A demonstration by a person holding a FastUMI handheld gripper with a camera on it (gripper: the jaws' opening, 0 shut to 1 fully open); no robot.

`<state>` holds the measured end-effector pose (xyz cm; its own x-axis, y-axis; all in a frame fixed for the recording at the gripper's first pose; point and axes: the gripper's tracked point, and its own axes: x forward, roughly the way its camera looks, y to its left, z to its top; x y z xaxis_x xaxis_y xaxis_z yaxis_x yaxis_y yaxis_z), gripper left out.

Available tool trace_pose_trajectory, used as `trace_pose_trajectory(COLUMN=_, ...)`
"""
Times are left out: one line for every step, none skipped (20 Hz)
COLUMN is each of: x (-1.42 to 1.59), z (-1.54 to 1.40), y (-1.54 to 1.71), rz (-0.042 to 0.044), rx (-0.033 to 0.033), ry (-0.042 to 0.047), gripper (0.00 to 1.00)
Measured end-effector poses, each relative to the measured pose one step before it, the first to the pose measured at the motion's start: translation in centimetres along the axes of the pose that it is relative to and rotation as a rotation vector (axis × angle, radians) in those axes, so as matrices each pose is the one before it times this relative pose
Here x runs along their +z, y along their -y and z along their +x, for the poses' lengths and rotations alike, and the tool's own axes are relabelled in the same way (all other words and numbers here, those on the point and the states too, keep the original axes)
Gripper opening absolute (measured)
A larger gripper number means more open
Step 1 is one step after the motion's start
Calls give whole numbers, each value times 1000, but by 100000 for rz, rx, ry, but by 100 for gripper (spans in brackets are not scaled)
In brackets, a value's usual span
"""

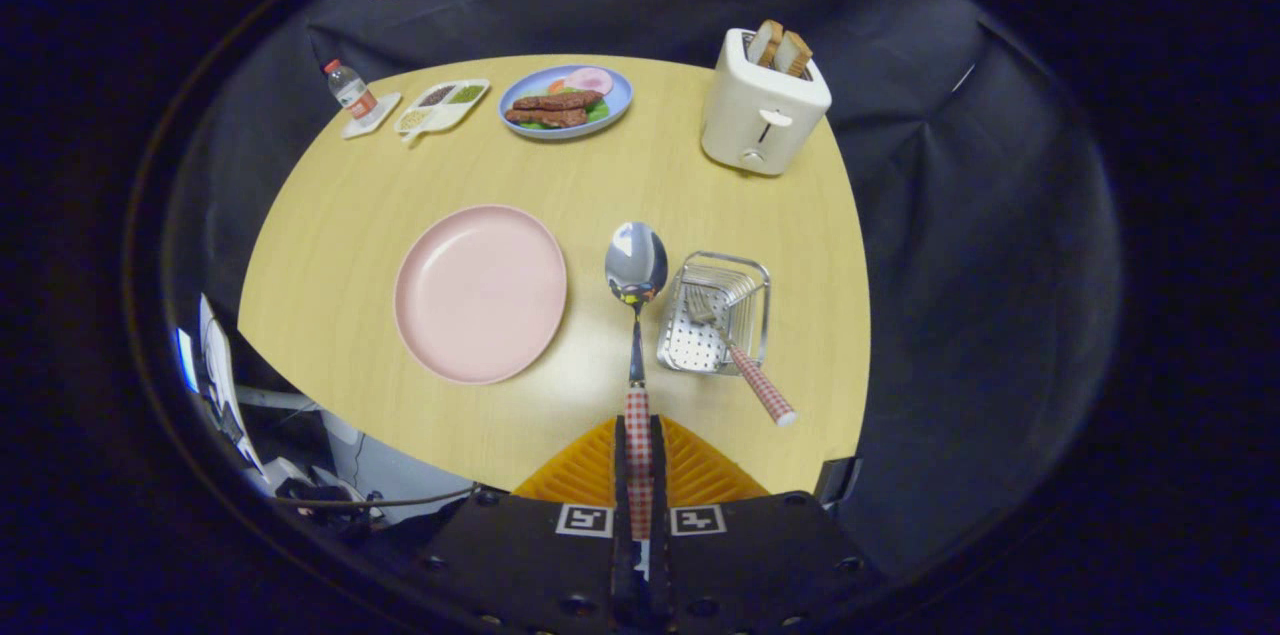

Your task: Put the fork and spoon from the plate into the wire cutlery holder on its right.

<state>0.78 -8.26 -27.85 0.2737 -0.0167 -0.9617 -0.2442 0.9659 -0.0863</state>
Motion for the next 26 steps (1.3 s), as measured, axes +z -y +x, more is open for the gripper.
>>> trace_pose_trajectory(x=-233, z=-121, y=628, rz=-164, rx=643, ry=-2480, gripper=6)
trace_pose_trajectory(x=-158, z=-158, y=716, rz=711, rx=203, ry=-1733, gripper=6)
trace_pose_trajectory(x=-226, z=-27, y=922, rz=1810, rx=-297, ry=-2350, gripper=6)
trace_pose_trajectory(x=-125, z=-6, y=756, rz=1473, rx=-310, ry=-2036, gripper=6)
trace_pose_trajectory(x=-52, z=107, y=577, rz=1105, rx=23, ry=-1745, gripper=6)
trace_pose_trajectory(x=-79, z=134, y=526, rz=956, rx=59, ry=-2183, gripper=6)
trace_pose_trajectory(x=-391, z=139, y=565, rz=953, rx=-261, ry=-3308, gripper=6)
trace_pose_trajectory(x=-232, z=120, y=153, rz=792, rx=828, ry=-2929, gripper=6)
trace_pose_trajectory(x=-148, z=33, y=-297, rz=-20, rx=2412, ry=-3534, gripper=6)
trace_pose_trajectory(x=-138, z=-18, y=-333, rz=-490, rx=2289, ry=-2955, gripper=6)
trace_pose_trajectory(x=22, z=35, y=-124, rz=-532, rx=1201, ry=-3011, gripper=6)
trace_pose_trajectory(x=-24, z=-162, y=-16, rz=-566, rx=-109, ry=-2488, gripper=6)
trace_pose_trajectory(x=295, z=43, y=354, rz=-734, rx=-1338, ry=-2319, gripper=6)
trace_pose_trajectory(x=318, z=67, y=232, rz=-772, rx=-932, ry=-2205, gripper=6)
trace_pose_trajectory(x=272, z=302, y=73, rz=-642, rx=-132, ry=-3440, gripper=6)
trace_pose_trajectory(x=120, z=199, y=-12, rz=-148, rx=666, ry=-3804, gripper=6)
trace_pose_trajectory(x=229, z=171, y=-16, rz=760, rx=282, ry=-2257, gripper=6)
trace_pose_trajectory(x=373, z=23, y=108, rz=80, rx=-346, ry=-1353, gripper=6)
trace_pose_trajectory(x=576, z=23, y=162, rz=-201, rx=-1164, ry=-742, gripper=6)
trace_pose_trajectory(x=553, z=-9, y=146, rz=-513, rx=-709, ry=-626, gripper=6)
trace_pose_trajectory(x=414, z=83, y=116, rz=-536, rx=-795, ry=-1128, gripper=6)
trace_pose_trajectory(x=434, z=23, y=126, rz=-413, rx=-755, ry=-1278, gripper=6)
trace_pose_trajectory(x=380, z=69, y=3, rz=-579, rx=-526, ry=-1412, gripper=6)
trace_pose_trajectory(x=407, z=-35, y=-86, rz=-596, rx=-333, ry=-1150, gripper=6)
trace_pose_trajectory(x=287, z=100, y=-166, rz=-596, rx=243, ry=-1093, gripper=6)
trace_pose_trajectory(x=263, z=52, y=-208, rz=-843, rx=176, ry=-1684, gripper=9)
